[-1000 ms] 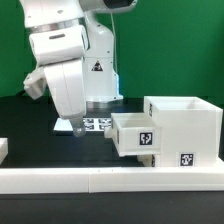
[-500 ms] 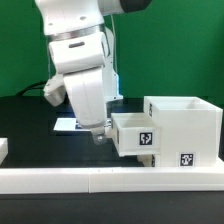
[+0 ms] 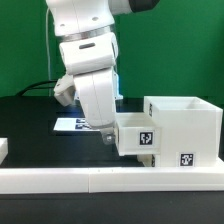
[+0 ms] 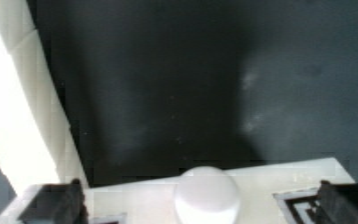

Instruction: Assemble drawer

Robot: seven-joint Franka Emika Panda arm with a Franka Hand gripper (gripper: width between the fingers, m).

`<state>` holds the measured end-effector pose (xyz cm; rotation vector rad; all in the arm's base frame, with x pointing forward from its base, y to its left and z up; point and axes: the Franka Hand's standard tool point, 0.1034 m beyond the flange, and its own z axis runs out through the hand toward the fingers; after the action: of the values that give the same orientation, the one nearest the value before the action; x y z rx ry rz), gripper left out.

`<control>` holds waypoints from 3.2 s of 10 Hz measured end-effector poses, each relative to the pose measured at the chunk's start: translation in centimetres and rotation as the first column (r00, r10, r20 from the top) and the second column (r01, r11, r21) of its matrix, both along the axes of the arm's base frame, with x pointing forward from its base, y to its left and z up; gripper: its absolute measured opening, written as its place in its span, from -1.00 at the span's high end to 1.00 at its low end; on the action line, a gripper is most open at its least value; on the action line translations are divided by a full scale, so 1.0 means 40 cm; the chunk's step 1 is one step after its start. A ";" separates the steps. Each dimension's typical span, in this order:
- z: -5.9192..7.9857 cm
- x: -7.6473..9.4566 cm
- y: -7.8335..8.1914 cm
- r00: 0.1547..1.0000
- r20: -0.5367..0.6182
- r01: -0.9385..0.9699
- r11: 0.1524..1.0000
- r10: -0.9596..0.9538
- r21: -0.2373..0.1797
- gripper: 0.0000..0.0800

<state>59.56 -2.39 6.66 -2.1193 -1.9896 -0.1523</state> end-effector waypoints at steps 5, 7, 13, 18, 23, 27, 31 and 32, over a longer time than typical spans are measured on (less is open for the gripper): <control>-0.007 -0.003 0.043 1.000 0.001 -0.008 1.000 0.008 0.004 -0.62; -0.005 -0.001 0.050 1.000 -0.006 -0.015 1.000 0.015 -0.017 -0.62; -0.006 0.002 0.085 0.999 -0.008 -0.042 0.996 0.041 -0.079 -0.62; -0.006 0.000 0.109 0.999 -0.011 -0.048 0.996 0.047 -0.079 -0.62; -0.015 -0.007 0.123 0.995 -0.020 -0.097 0.992 0.096 -0.083 -0.62; -0.014 -0.005 0.124 0.995 -0.021 -0.101 0.989 0.100 -0.112 -0.62; -0.016 -0.003 0.123 0.994 -0.010 -0.109 0.988 0.108 -0.111 -0.62; -0.013 0.004 0.123 0.992 0.003 -0.122 0.986 0.123 -0.111 -0.62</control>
Offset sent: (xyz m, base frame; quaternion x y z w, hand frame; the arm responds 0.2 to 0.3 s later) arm 0.0091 0.0298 0.0027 -0.0142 0.0269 -0.0093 0.9995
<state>59.72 2.54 6.15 -2.0560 -2.1741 -0.0330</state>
